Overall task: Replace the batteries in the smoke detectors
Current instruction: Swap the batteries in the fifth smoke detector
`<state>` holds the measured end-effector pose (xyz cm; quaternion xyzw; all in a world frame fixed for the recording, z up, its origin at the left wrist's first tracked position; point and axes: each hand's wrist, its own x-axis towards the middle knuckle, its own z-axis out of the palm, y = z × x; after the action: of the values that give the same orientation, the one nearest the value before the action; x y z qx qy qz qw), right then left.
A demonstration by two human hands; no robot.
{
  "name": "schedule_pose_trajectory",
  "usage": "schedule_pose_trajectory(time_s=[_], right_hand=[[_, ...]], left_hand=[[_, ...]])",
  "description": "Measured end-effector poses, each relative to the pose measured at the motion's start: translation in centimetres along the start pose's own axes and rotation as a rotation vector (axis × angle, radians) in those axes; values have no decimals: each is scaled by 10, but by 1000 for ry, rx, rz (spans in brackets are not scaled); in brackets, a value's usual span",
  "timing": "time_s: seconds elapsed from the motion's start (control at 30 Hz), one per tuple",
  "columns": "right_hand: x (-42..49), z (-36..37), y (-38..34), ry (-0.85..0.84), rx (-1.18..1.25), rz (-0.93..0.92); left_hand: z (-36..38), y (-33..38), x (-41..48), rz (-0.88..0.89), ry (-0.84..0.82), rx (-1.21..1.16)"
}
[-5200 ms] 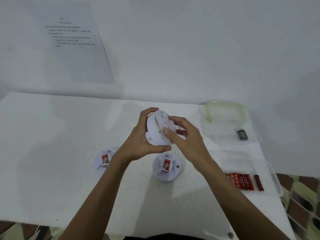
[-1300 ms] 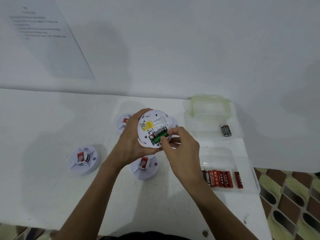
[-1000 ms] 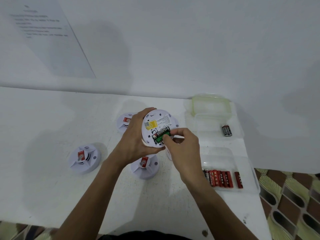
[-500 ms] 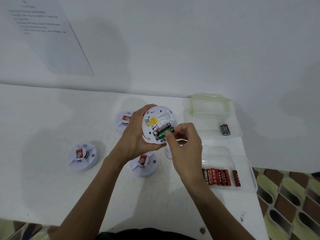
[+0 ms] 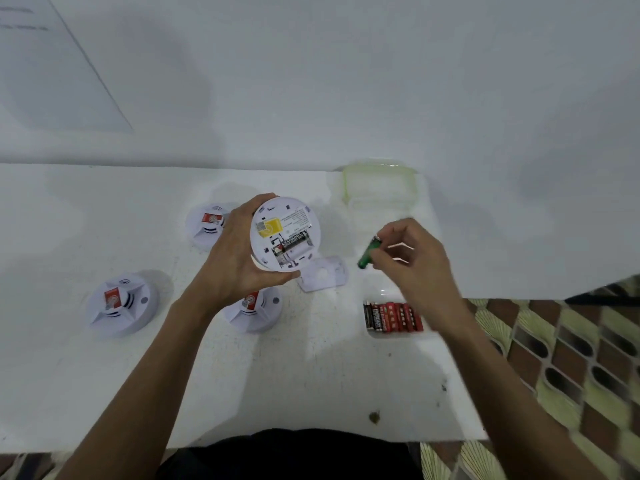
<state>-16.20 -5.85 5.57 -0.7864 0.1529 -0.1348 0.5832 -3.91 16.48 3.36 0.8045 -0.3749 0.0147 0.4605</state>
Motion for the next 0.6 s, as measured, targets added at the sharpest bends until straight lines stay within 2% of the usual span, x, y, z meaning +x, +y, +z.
schedule_pose_trajectory(time_s=[0.2, 0.43, 0.6], right_hand=[[-4, -66, 39, -141, -521, 188], [-14, -67, 73, -237, -1067, 31], [-23, -55, 70, -250, -1201, -25]], left_hand=[[0, -2, -5, -14, -13, 17], [3, 0, -8, -19, -27, 6], [2, -5, -11, -43, -31, 19]])
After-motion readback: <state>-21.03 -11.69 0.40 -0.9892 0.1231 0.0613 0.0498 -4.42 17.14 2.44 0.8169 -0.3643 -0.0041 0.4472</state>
